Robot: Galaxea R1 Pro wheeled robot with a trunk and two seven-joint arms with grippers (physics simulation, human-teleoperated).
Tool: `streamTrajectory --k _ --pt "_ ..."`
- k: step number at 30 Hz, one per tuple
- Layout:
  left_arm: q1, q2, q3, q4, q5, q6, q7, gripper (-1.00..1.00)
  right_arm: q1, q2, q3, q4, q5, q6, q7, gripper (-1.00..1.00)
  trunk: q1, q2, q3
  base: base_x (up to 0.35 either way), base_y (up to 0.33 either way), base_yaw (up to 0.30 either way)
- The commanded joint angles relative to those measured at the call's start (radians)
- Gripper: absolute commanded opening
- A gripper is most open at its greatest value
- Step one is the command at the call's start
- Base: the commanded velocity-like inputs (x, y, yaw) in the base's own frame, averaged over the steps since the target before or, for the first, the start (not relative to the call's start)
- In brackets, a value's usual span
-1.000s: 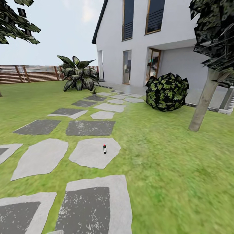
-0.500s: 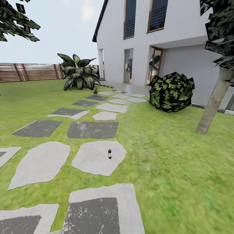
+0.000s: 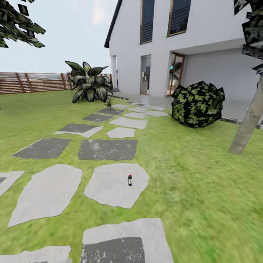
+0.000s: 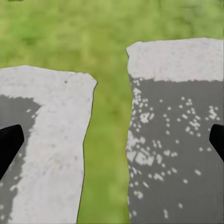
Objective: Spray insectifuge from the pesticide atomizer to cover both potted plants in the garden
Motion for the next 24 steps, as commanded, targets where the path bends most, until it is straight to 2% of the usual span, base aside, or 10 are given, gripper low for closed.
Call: streamTrajectory --k 1,10,24 --pt "-0.001 0.0 0.0 0.001 0.004 -0.003 0.0 1.0 0.0 0.0 0.0 0.0 0.0 -0.003 0.0 1.0 0.0 0.0 -0.001 0.261 0.23 0.0" --pt "-0.001 0.0 0.0 0.001 0.004 -0.003 0.0 1.0 0.0 0.0 0.0 0.0 0.0 -0.003 0.0 1.0 0.0 0.0 -0.001 0.248 0.231 -0.049" --pt "-0.001 0.0 0.0 0.001 0.004 -0.003 0.0 1.0 -0.001 0.0 0.0 0.0 0.0 -0.003 0.0 1.0 0.0 0.0 -0.001 0.236 0.235 -0.283"
